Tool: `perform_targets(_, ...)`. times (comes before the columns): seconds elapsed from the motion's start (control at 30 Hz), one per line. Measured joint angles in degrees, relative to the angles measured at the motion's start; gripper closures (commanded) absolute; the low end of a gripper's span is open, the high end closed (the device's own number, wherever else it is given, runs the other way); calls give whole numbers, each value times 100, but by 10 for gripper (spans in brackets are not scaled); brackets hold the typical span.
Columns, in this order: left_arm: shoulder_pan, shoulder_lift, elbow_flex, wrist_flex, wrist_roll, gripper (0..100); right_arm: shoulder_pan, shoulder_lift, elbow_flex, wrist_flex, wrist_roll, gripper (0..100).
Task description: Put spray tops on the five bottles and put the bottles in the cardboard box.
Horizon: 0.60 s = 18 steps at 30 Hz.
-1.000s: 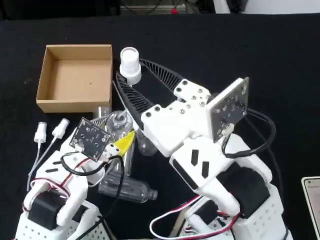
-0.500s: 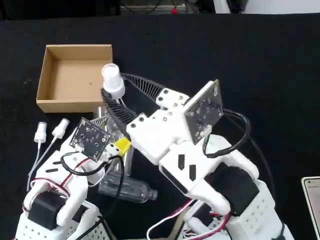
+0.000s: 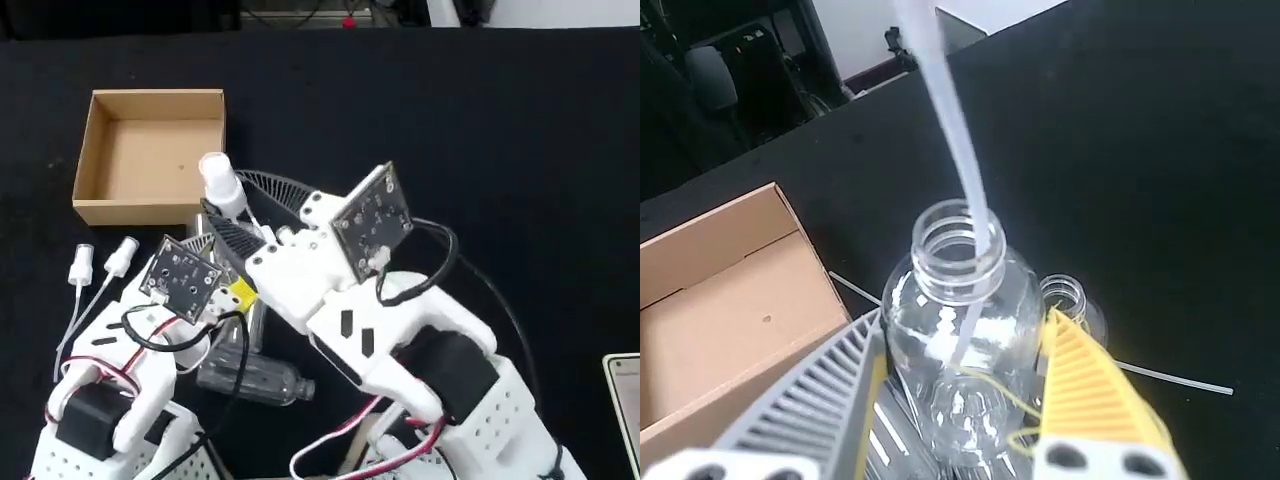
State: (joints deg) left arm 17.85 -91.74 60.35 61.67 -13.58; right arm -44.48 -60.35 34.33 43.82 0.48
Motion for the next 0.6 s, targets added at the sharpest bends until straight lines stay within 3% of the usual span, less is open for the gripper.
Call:
perform_targets(0.27,26,18,0,9,0,895,0,-844,1240,-220,9,984)
perform_targets(0.6,26,-9,0,9,0,895,0,-888,1697,-536,9,984)
